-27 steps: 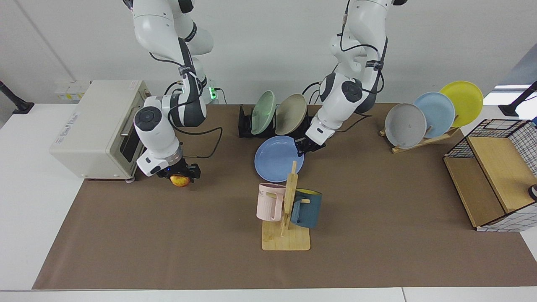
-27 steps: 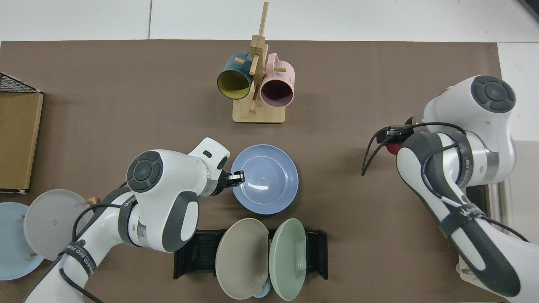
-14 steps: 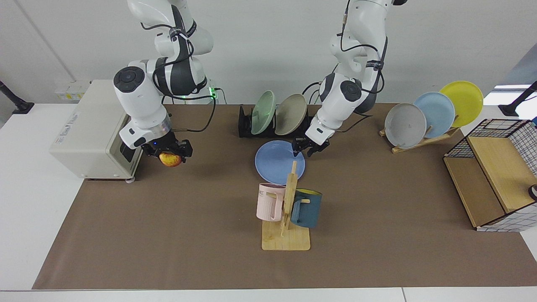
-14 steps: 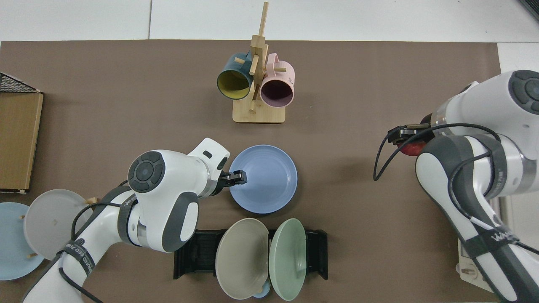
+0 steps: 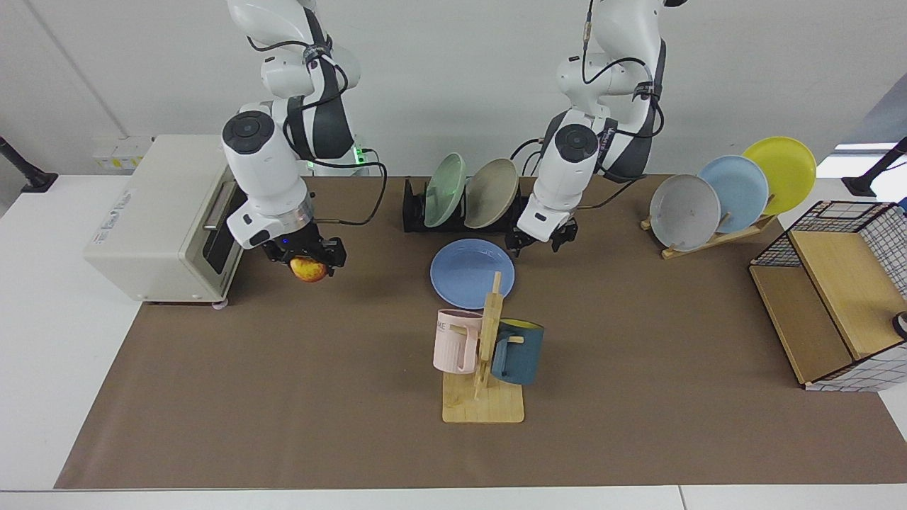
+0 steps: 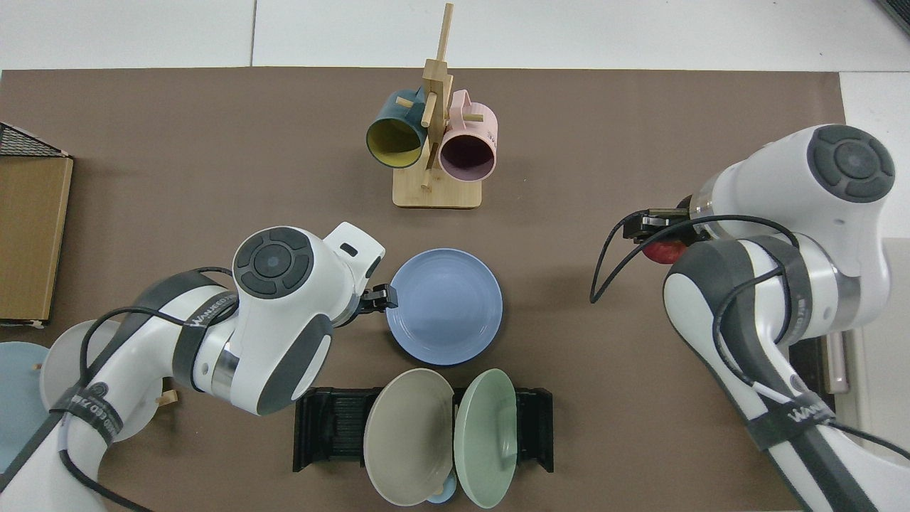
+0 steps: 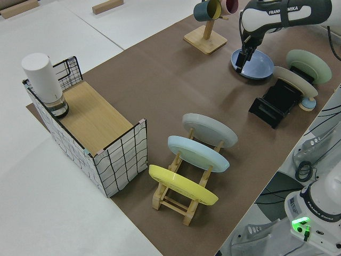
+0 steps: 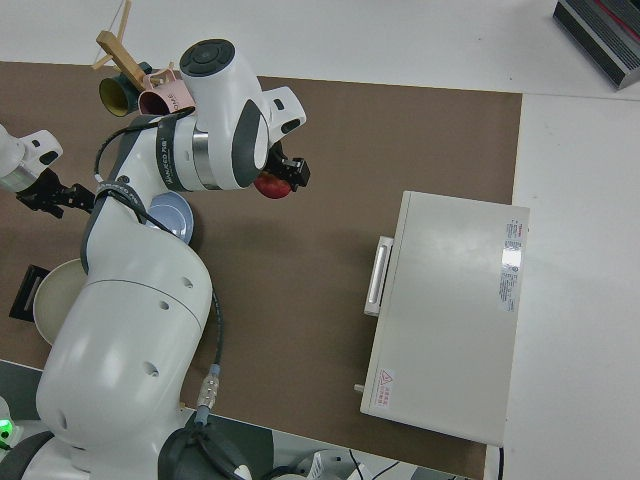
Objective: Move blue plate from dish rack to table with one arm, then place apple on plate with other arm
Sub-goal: 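Withdraw the left gripper while the right gripper carries the apple over the plate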
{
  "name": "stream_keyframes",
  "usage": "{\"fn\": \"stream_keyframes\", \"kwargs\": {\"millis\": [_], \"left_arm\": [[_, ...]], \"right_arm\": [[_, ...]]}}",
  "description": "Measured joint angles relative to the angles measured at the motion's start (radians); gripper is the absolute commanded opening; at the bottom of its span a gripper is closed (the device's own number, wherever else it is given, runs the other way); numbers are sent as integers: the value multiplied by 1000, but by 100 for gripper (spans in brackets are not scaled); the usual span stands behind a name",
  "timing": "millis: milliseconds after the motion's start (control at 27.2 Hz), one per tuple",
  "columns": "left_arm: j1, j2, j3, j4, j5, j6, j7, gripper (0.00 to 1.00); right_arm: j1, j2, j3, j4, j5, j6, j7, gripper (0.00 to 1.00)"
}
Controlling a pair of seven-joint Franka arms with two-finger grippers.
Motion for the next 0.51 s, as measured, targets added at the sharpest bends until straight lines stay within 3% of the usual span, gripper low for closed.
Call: {"fn": "stream_keyframes", "kwargs": {"millis": [514], "left_arm": [[147, -131, 16, 162, 16, -313, 45, 100]], "right_arm": [[171, 62, 5, 39, 0, 39, 259, 0]]}}
